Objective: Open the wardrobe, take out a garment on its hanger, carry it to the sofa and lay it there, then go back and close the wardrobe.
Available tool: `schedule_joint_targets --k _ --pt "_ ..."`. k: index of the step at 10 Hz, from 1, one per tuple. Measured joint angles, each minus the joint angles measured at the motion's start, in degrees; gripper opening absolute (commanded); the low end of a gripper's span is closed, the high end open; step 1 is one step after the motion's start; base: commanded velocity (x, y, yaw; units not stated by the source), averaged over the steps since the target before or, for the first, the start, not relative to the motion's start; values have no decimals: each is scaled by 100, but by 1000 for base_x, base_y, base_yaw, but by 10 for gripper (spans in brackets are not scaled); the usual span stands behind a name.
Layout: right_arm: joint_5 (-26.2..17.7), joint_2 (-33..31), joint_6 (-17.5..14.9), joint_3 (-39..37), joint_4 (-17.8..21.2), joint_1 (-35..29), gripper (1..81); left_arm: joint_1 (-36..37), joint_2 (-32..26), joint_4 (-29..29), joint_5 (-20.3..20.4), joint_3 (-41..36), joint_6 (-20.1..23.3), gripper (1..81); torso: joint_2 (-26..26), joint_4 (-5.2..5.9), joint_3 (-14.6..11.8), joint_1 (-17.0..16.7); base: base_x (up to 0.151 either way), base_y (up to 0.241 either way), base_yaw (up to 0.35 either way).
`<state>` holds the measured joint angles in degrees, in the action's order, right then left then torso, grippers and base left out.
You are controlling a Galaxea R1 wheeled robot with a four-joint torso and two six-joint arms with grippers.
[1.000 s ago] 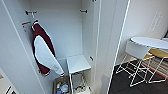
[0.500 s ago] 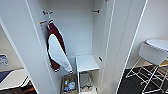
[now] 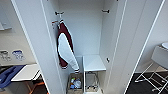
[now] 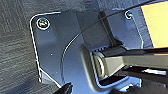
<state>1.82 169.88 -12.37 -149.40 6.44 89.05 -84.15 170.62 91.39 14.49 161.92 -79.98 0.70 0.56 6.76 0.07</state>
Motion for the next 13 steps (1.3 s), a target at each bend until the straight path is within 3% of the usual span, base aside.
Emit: schedule_joint_targets --k 8,11,13 --pt "-17 2 0 -11 -5 30 811 13 6 -2 -24 0 2 811 0 0 0 0 0 0 0" --pt "-17 2 0 -11 -5 30 811 -5 162 -101 -257 11 -108 811 0 0 0 0 0 0 0" --pt "-26 33 -2 -11 -7 11 811 -166 267 -680 -756 18 0 811 0 0 0 0 0 0 0"
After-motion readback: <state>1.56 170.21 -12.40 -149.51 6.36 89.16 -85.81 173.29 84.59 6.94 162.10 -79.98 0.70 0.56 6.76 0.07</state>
